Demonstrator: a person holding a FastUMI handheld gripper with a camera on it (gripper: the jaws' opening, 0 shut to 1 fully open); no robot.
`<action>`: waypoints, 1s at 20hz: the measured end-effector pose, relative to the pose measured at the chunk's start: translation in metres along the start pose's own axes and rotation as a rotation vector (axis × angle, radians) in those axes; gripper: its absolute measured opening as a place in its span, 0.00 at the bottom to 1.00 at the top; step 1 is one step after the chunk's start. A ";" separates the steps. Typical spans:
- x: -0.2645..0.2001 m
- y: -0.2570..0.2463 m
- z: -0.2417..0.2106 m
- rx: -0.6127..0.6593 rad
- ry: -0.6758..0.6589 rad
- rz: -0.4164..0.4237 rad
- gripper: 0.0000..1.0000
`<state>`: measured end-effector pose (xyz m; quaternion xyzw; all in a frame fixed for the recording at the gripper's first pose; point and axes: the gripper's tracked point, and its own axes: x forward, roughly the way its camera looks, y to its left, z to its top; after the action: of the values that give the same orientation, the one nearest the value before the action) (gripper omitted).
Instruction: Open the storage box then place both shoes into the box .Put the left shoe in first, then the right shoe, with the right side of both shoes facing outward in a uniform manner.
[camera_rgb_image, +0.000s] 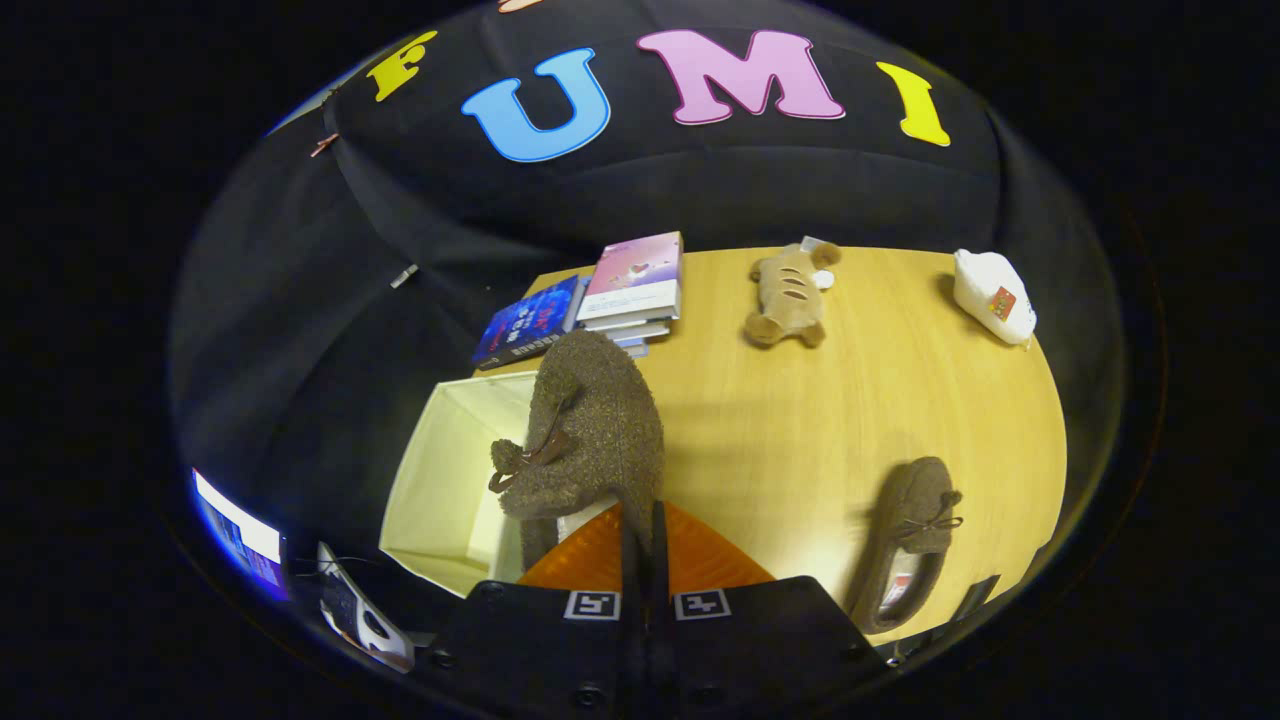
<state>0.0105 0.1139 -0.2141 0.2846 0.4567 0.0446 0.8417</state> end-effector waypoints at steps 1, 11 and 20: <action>0.002 0.017 0.003 0.019 0.006 0.028 0.05; 0.063 0.146 -0.012 0.141 0.105 0.138 0.05; 0.134 0.170 -0.063 0.204 0.207 0.027 0.05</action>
<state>0.0694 0.3279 -0.2518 0.3687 0.5392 0.0386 0.7562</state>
